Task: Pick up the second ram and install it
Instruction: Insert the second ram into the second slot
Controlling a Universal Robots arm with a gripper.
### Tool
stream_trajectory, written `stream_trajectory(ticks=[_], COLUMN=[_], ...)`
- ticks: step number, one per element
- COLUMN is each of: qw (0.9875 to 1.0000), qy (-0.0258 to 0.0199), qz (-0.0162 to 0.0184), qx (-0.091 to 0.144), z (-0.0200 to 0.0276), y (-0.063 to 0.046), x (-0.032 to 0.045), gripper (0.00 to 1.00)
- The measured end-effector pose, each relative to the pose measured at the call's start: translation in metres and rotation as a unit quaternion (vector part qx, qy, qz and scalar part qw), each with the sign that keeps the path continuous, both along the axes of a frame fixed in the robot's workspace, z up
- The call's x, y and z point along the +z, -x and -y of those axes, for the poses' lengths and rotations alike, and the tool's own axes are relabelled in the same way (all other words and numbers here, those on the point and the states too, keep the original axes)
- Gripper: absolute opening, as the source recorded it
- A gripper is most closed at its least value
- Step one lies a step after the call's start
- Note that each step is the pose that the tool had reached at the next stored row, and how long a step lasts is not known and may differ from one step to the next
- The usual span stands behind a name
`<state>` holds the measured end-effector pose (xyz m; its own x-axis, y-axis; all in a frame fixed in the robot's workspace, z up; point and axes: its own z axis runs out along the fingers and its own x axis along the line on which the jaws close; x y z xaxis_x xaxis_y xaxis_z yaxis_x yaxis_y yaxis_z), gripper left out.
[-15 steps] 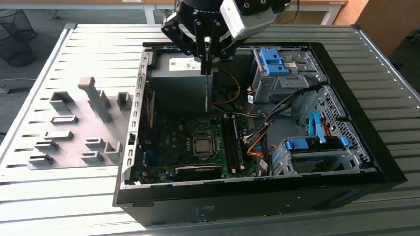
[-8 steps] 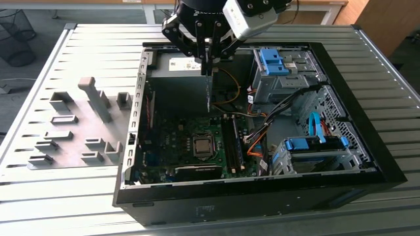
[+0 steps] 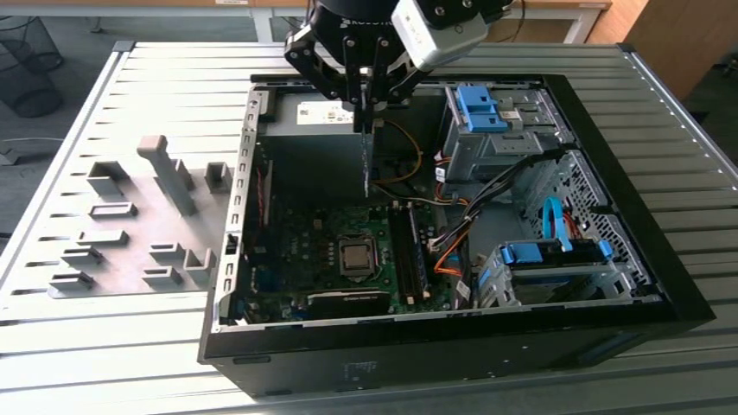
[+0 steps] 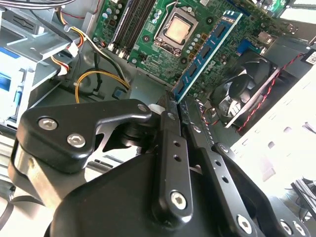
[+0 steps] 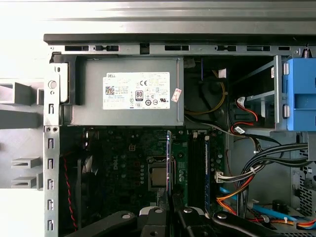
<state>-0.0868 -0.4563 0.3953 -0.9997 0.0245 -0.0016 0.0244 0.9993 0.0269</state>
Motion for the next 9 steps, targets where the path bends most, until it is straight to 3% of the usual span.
stream_trajectory(ticks=[3,9], qw=[1.0000,1.0000], qy=[-0.0001,-0.0001], qz=[0.0000,0.0000], qx=[0.000,0.003], z=[0.0000,0.0000], y=[-0.001,-0.019], x=[-0.0008,-0.0066], gripper=[0.14,0.14])
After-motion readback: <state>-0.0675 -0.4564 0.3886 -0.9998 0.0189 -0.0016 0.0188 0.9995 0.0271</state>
